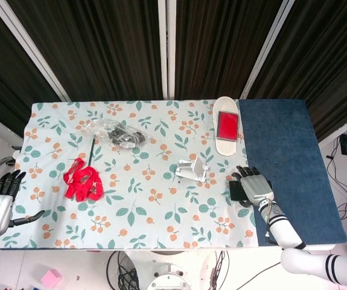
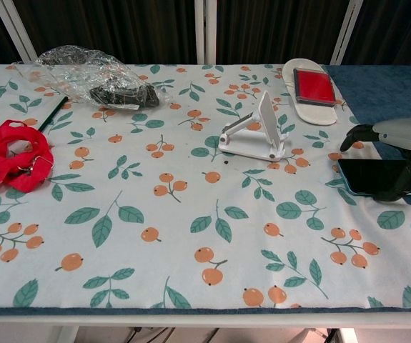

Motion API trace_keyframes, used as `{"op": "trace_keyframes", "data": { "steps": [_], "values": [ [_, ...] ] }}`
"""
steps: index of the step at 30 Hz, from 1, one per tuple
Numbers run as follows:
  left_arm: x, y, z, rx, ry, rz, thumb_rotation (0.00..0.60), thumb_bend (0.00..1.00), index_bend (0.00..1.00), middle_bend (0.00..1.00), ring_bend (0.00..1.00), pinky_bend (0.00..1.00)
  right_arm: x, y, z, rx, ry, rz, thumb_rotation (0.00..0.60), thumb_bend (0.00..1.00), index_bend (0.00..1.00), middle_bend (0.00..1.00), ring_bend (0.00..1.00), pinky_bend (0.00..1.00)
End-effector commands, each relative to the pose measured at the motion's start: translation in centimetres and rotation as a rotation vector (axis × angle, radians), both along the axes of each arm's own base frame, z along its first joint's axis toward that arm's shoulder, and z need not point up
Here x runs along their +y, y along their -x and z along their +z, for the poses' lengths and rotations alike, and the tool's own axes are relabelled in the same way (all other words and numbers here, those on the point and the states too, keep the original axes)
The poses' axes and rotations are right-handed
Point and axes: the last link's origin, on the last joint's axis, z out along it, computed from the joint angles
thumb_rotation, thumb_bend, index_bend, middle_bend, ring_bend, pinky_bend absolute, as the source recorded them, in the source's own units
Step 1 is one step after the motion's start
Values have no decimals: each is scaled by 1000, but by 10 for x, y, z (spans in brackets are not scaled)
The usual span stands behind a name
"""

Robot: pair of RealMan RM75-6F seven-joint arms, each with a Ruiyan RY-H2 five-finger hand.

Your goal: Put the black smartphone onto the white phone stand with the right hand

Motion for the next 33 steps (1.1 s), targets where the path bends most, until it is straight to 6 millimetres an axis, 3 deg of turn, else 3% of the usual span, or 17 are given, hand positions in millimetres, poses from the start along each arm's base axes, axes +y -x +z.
{"op": "trace_keyframes", "data": {
  "steps": [1, 8, 18, 23, 33],
  "values": [
    [0, 1, 0, -2, -1, 3, 242, 15, 48, 48, 48, 174, 0, 0, -1, 7, -4, -5, 600, 130, 191, 0, 0, 0],
    [-2, 5, 2, -13, -1, 20, 241, 15, 48, 47, 48, 174, 0, 1, -4, 22, -8, -11, 600, 138, 241, 0, 0, 0],
    [-4, 7, 0, -15, 8, 34, 243, 14, 49, 46, 48, 173, 2, 1, -2, 13, -5, 10, 600, 179, 606, 0, 0, 0],
    [-4, 6, 1, -15, 6, 33, 244, 14, 50, 46, 48, 173, 3, 0, 2, -36, 25, 2, 600, 223, 688, 52, 2, 0],
    [-3, 6, -1, -16, 8, 33, 242, 15, 49, 46, 48, 173, 3, 2, 14, -178, 73, 24, 600, 294, 748, 210, 223, 0]
  ]
}}
